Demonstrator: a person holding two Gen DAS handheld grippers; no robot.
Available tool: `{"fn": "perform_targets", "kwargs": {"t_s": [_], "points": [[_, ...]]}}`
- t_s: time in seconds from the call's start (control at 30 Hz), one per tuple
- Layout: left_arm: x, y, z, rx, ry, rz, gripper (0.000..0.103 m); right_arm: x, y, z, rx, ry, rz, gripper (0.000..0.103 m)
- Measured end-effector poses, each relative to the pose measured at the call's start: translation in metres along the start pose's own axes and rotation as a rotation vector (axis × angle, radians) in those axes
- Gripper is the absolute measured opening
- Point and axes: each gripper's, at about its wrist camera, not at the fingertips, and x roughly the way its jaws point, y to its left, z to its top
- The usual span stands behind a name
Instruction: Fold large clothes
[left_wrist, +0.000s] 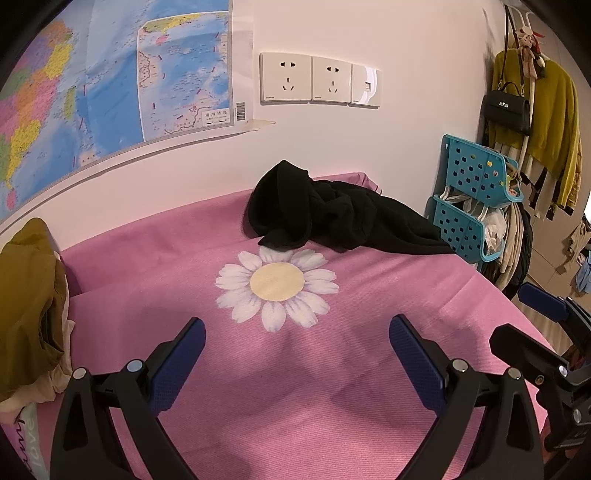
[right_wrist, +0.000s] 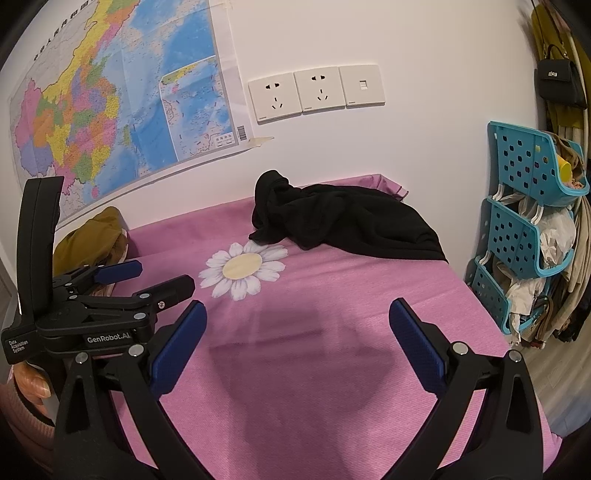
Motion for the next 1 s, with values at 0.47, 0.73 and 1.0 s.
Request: {"fn": "perform_targets", "kwargs": {"t_s": [0.47, 0.73, 1.0], "points": [[-0.0005, -0.0001, -0.0015, -0.002, 0.000, -0.002, 0.096, 0.0012, 0.0015, 0.0002, -0.004, 0.002, 0.000, 0.097], [-0.0006, 0.0002, -0.0016, -0.003, 0.001, -0.001, 0.096, 0.0017, 0.0028, -0.0001, -0.002, 0.003, 0.004, 0.097], [-0.0007, 0.0003, -0.0024, -0.003, 0.000, 0.000, 0.096, 0.0014, 0.0017, 0.0017, -0.004, 0.003, 0.010, 0.097]]}}
